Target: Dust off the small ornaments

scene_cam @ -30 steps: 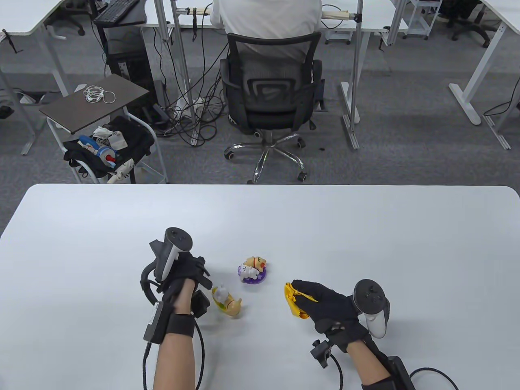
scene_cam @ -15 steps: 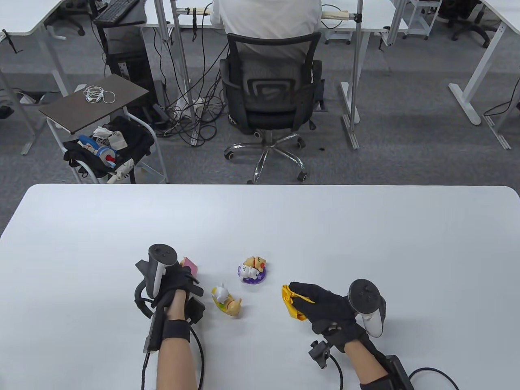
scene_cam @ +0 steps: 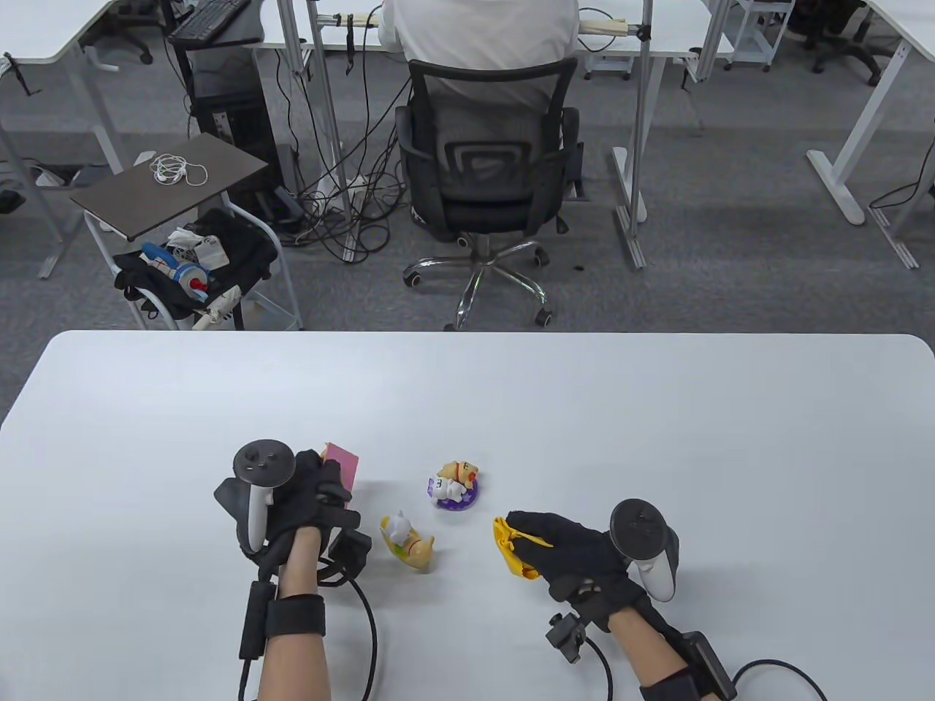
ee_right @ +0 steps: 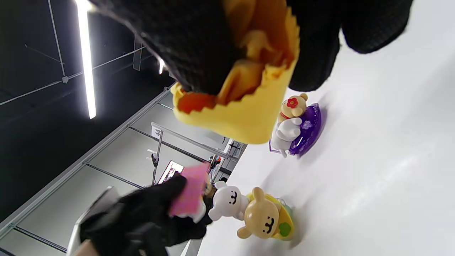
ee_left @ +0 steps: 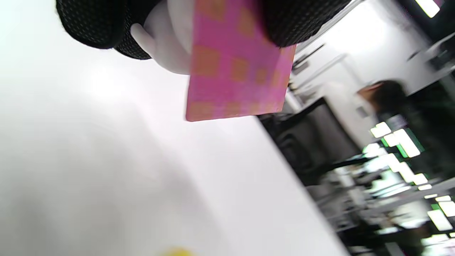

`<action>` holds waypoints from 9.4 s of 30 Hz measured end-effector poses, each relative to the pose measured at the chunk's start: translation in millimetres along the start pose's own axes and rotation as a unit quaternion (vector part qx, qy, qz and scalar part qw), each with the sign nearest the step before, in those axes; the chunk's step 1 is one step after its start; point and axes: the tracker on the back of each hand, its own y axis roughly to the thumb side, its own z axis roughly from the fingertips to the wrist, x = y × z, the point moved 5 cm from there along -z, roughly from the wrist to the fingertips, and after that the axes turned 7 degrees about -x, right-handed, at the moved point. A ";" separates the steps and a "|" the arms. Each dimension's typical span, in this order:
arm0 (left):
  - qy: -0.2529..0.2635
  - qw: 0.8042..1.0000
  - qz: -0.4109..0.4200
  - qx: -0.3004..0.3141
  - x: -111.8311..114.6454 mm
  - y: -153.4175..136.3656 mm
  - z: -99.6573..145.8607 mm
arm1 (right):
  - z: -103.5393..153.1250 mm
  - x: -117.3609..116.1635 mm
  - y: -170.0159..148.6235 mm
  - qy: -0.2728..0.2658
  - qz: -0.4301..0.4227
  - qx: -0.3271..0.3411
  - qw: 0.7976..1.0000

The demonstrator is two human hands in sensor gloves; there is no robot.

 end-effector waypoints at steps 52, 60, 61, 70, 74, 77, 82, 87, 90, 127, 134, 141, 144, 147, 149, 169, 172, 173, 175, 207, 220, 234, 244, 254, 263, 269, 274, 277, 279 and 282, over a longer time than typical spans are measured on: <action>-0.428 0.795 0.402 0.150 171.0 -8.0 65.3 | 36.0 -26.2 117.2 -0.197 0.237 0.235 0.922; -0.404 0.807 0.412 0.130 173.5 -18.4 55.2 | 45.2 -65.5 129.4 -0.137 0.282 0.296 0.902; -0.412 0.803 0.410 0.135 175.2 -16.8 56.2 | 41.7 -57.8 125.6 -0.151 0.278 0.281 0.906; -0.418 0.803 0.394 0.159 175.2 -12.2 57.1 | 15.0 -2.8 91.5 -0.182 0.161 0.162 0.956; -0.342 0.867 0.323 0.163 163.8 -17.5 49.8 | 5.8 -22.6 75.1 -0.105 0.038 0.087 0.990; -0.315 0.890 0.272 0.184 162.5 -16.0 52.5 | -2.6 -32.9 57.9 -0.052 -0.042 0.017 0.998; -0.358 0.838 0.380 0.160 161.3 -19.1 52.3 | -7.2 -24.4 51.5 -0.034 -0.132 0.010 0.991; -0.356 0.821 0.421 0.147 166.0 -23.4 49.5 | -0.4 -21.5 65.4 -0.039 -0.131 0.030 0.990; -0.377 0.828 0.391 0.137 172.6 -25.7 52.3 | 2.3 -25.8 74.0 -0.021 -0.153 0.043 0.987; -0.312 0.887 0.288 0.181 157.6 -19.1 52.5 | 26.8 -25.6 115.8 -0.155 0.284 0.208 0.923; -0.340 0.858 0.355 0.147 161.3 -23.9 53.5 | 34.5 -60.0 123.1 -0.099 0.266 0.240 0.928; -0.323 0.876 0.323 0.154 161.5 -21.9 54.8 | 35.0 -57.9 123.6 -0.095 0.243 0.241 0.935; -0.306 0.874 0.343 0.161 156.0 -21.3 53.0 | 33.5 -59.7 122.5 -0.085 0.262 0.232 0.933; -0.285 0.879 0.343 0.169 145.7 -25.0 50.4 | 27.5 -55.7 120.6 -0.065 0.266 0.203 0.940; -0.294 0.871 0.355 0.172 147.5 -22.8 50.9 | 29.0 -50.0 121.5 -0.100 0.271 0.206 0.935; -0.323 0.875 0.307 0.188 157.1 -11.5 61.8 | 24.2 -25.7 110.9 -0.176 0.285 0.178 0.925; -0.344 0.860 0.327 0.188 159.5 -8.6 62.7 | 25.4 -24.6 111.3 -0.161 0.257 0.189 0.934; -0.345 0.859 0.331 0.185 160.9 -10.0 62.4 | 23.6 -28.7 110.2 -0.139 0.233 0.189 0.944; -0.341 0.863 0.330 0.174 162.1 -14.4 61.9 | 19.2 -34.2 103.6 -0.126 0.229 0.162 0.951; -0.368 0.866 0.284 0.185 173.5 -5.7 70.8 | 25.0 -20.6 117.6 -0.154 0.251 0.182 0.938; -0.360 0.862 0.314 0.170 170.0 -9.9 68.2 | 25.4 -11.5 115.7 -0.194 0.259 0.162 0.932; -0.325 0.836 0.417 0.148 158.9 -20.7 58.1 | 42.8 -46.5 134.8 -0.164 0.319 0.234 0.904; -0.355 0.742 0.558 0.113 169.1 -22.7 61.2 | 53.7 -64.2 138.9 -0.184 0.365 0.285 0.867; -0.382 0.725 0.553 0.152 165.5 -15.4 58.1 | 27.0 -43.0 112.1 -0.098 0.164 0.161 0.968; -0.427 0.764 0.454 0.168 179.5 -8.6 64.8 | 29.9 -16.8 122.8 -0.146 0.136 0.176 0.964; -0.390 0.784 0.452 0.168 168.8 -18.7 55.2 | 19.6 -35.4 115.1 -0.077 0.231 0.153 0.958; -0.356 0.793 0.472 0.146 156.6 -26.4 49.3 | 25.0 -24.4 121.5 -0.107 0.199 0.175 0.958; -0.319 0.835 0.428 0.132 146.4 -31.2 45.6 | 28.8 -23.5 127.1 -0.101 0.177 0.187 0.961; -0.276 0.863 0.403 0.126 124.8 -31.1 41.8 | 29.7 -24.8 127.3 -0.102 0.182 0.190 0.959; -0.196 0.904 0.362 0.118 86.5 -30.8 36.0 | 28.2 -24.0 124.9 -0.099 0.180 0.185 0.961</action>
